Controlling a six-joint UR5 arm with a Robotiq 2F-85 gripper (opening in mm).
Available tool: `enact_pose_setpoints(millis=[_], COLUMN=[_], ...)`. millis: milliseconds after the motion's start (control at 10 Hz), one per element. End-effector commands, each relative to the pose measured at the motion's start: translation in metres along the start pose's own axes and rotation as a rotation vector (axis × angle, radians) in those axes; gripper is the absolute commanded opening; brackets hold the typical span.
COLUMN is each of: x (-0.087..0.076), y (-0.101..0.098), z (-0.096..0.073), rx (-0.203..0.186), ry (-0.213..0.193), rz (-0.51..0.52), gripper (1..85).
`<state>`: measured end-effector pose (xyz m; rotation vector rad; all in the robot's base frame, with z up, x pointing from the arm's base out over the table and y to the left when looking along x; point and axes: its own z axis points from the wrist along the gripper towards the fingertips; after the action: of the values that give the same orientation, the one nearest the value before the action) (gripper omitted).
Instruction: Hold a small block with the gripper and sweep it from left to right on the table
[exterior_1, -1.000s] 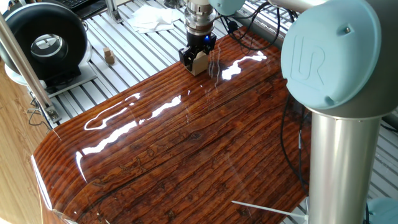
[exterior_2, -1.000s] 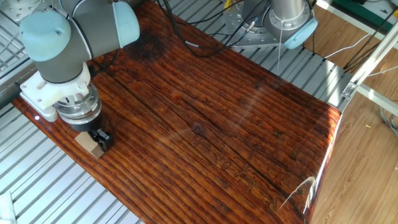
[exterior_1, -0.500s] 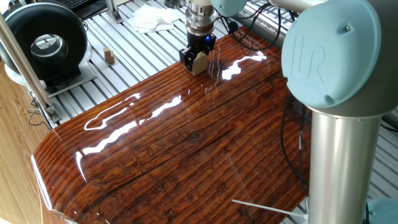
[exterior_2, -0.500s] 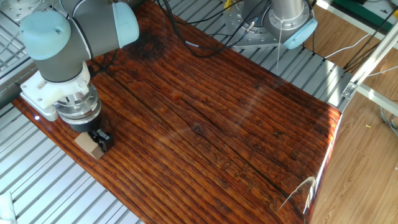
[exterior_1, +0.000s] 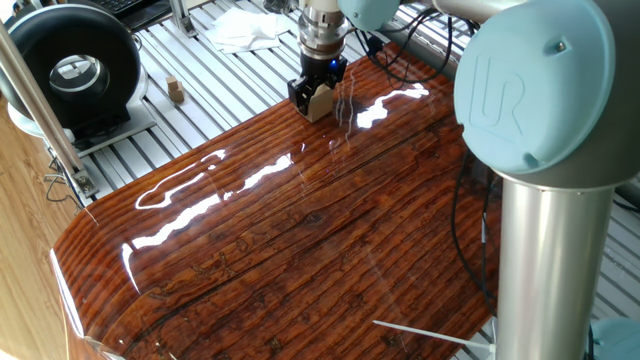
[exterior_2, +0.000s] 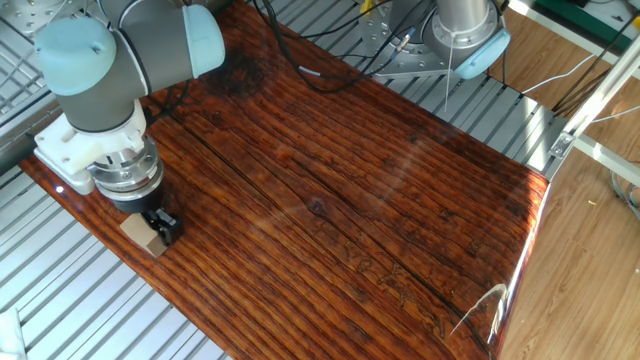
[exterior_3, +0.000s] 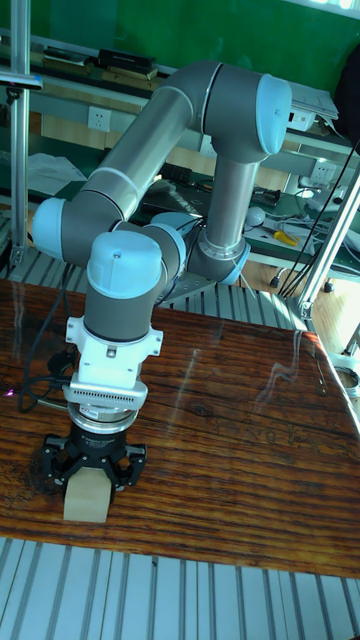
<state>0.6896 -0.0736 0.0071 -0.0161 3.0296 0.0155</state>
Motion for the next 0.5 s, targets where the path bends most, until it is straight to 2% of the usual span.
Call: enact_pose_setpoints(millis=[0, 400], x=[-0.0019, -0.0036], y=[0.0044, 0.0076], z=[-0.0042, 0.0027], rx=[-0.012, -0.016], ry=[-0.011, -0.018], rz=[0.017, 0.027], gripper=[1.0, 1.0])
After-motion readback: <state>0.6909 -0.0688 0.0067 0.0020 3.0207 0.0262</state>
